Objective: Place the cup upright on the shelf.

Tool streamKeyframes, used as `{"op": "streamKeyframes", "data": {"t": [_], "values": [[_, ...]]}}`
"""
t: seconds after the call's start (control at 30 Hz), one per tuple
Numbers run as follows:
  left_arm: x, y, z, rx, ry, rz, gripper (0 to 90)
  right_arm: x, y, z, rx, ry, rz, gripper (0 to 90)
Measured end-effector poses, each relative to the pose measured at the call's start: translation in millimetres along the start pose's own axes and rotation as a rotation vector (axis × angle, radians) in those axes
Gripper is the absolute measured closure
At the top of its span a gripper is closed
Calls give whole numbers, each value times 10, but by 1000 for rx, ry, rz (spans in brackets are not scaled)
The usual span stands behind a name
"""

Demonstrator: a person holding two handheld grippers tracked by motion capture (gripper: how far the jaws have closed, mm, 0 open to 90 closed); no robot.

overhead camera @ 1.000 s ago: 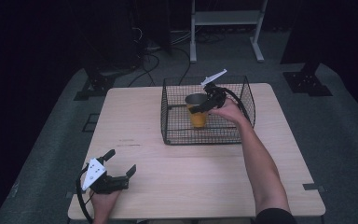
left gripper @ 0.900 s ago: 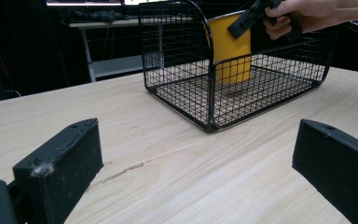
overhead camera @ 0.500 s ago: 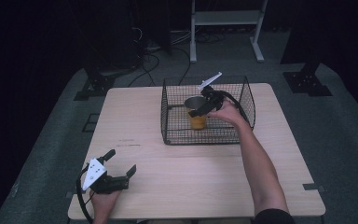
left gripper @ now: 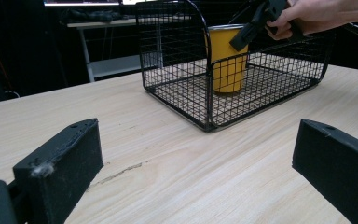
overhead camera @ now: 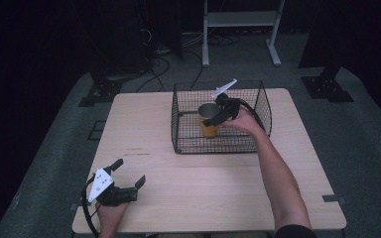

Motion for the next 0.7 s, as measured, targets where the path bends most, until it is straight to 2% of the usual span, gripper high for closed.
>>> {"op": "streamKeyframes", "data": {"t": [0.23, 0.3, 0.7], "values": [[-1, -1, 1, -1, 1, -1, 8, 11, 12, -19, 6, -21, -14, 91], [-1, -1, -1, -1, 2, 0, 9, 16, 14, -23, -3, -15, -19, 90], [-2, -3, 4, -3, 4, -1, 9, -13, -32, -41, 24, -27, 7, 26]]}}
Point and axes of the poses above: each handheld gripper's, and its own axes: y roughly forward along the jaws, x roughly out of its underside, z roughly to its right, the point moved 4 cm from there along y, roughly forward along the jaws, and after that the axes turned 13 degrees about y, right-handed, at the moved point
